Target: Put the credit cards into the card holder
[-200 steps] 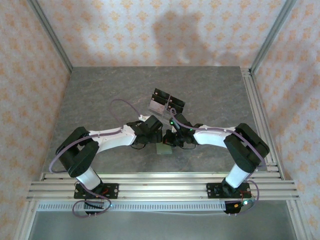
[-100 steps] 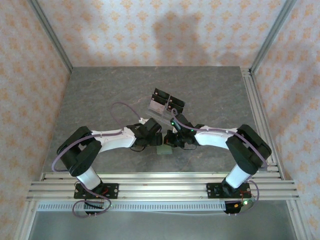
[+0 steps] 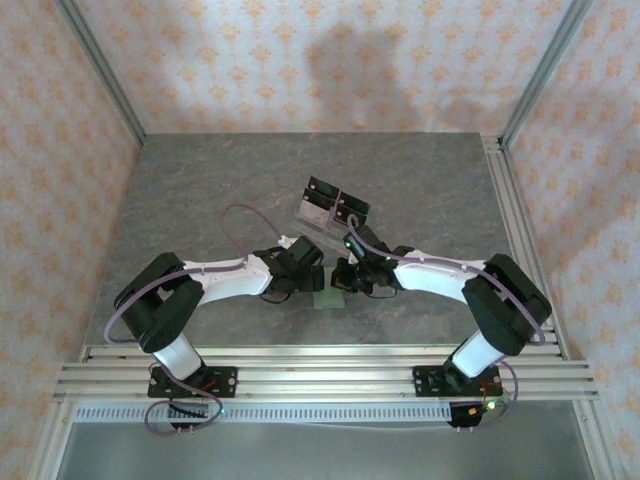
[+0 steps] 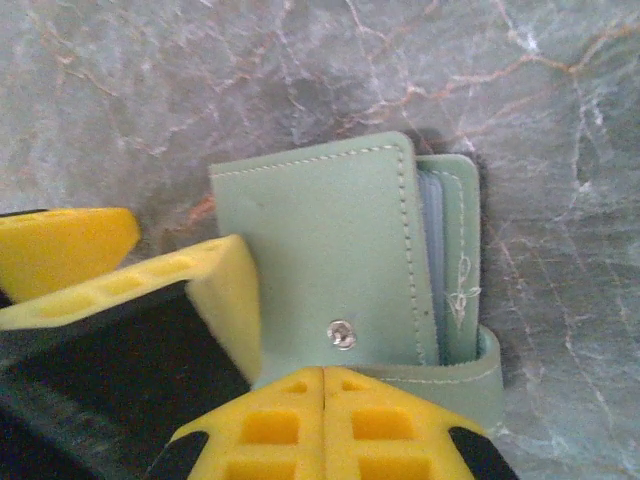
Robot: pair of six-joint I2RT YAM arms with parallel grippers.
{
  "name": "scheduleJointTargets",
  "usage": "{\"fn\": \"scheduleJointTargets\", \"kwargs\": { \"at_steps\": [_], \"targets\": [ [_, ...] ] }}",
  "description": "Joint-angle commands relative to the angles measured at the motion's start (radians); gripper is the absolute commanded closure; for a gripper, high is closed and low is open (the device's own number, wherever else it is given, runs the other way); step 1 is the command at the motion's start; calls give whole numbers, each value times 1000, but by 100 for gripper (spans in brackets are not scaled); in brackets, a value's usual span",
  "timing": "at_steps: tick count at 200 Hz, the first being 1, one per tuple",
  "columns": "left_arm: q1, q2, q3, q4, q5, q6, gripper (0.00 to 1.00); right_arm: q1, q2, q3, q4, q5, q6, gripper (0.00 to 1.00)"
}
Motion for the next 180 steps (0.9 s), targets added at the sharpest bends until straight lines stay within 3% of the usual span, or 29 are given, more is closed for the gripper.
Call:
{"fn": "scheduleJointTargets", "kwargs": {
  "at_steps": [1,180],
  "targets": [
    [-8,61,-28,-26,26,-1,10,-6,-48,57,-57,33,-16,100],
    [-21,72,-26,-15,35,-15,11,-5,88,74,6,-16,-11,100]
  ]
}}
